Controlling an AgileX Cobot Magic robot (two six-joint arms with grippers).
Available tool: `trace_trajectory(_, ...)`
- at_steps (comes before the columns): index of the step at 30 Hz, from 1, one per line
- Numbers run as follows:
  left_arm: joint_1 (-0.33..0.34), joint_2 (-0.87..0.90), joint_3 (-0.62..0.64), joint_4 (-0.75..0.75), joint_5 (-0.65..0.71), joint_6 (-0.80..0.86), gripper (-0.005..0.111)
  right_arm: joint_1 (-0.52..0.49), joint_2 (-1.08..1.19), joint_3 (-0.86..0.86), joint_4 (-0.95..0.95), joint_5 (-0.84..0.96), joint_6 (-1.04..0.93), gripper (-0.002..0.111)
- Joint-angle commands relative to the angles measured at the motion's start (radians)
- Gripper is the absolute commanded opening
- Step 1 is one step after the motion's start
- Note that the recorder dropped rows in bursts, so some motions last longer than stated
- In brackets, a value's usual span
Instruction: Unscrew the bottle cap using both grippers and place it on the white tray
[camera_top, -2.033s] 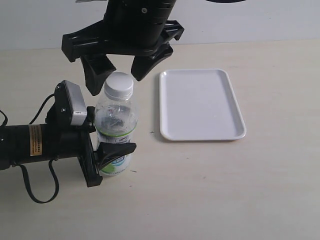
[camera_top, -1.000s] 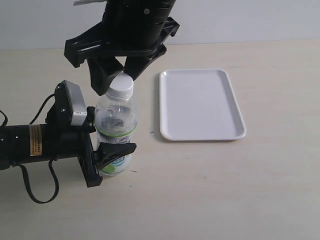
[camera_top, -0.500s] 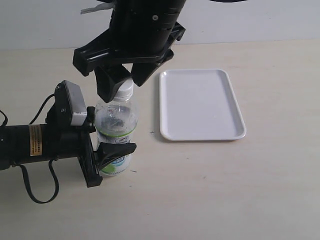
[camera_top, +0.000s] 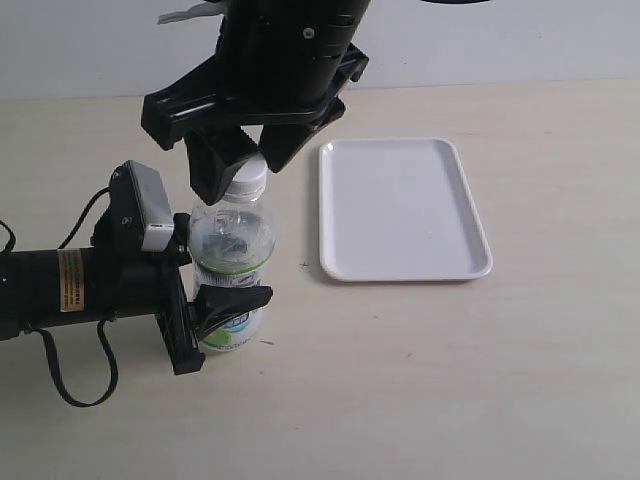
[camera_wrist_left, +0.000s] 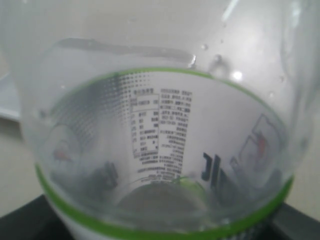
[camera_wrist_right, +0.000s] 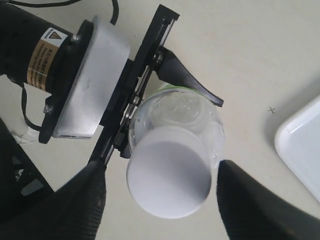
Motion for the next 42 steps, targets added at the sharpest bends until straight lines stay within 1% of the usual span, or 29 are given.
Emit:
trace_trajectory(1, -0.005, -0.009, -0.001, 0.000, -0.010, -0.001, 0.000, -0.001, -0.006, -0.003, -0.008, -0.007, -0.007, 0.054)
trace_trajectory(10, -0.005, -0.009, -0.001, 0.000, -0.010, -0.001, 0.000, -0.001, -0.006, -0.003, -0.015, -0.007, -0.007, 0.019)
trace_trajectory(13, -0.005, -0.009, -0.001, 0.000, -0.010, -0.001, 0.000, -0.001, -0.006, -0.003, -0.017, -0.007, -0.029, 0.011)
trace_trajectory(17, -0.005, -0.009, -0.001, 0.000, -0.010, -0.001, 0.000, -0.001, -0.006, -0.003, -0.017, -0.007, -0.133, 0.001)
trace_trajectory(25, -0.005, -0.009, -0.001, -0.001, -0.010, -0.003, 0.000, -0.001, -0.006, -0.003, -0.017, -0.007, -0.431, 0.000)
trace_trajectory(33, -0.005, -0.009, -0.001, -0.001, -0.010, -0.003, 0.000, -0.001, -0.006, -0.003, -0.017, -0.007, -0.621, 0.000)
trace_trajectory(36, -0.005, -0.009, -0.001, -0.001, -0.010, -0.003, 0.000, -0.001, -0.006, -0.003, -0.017, -0.007, -0.783, 0.000)
trace_trajectory(42, -0.005, -0.009, -0.001, -0.001, -0.010, -0.003, 0.000, -0.001, -0.006, -0.003, -0.017, -0.007, -0.960, 0.000)
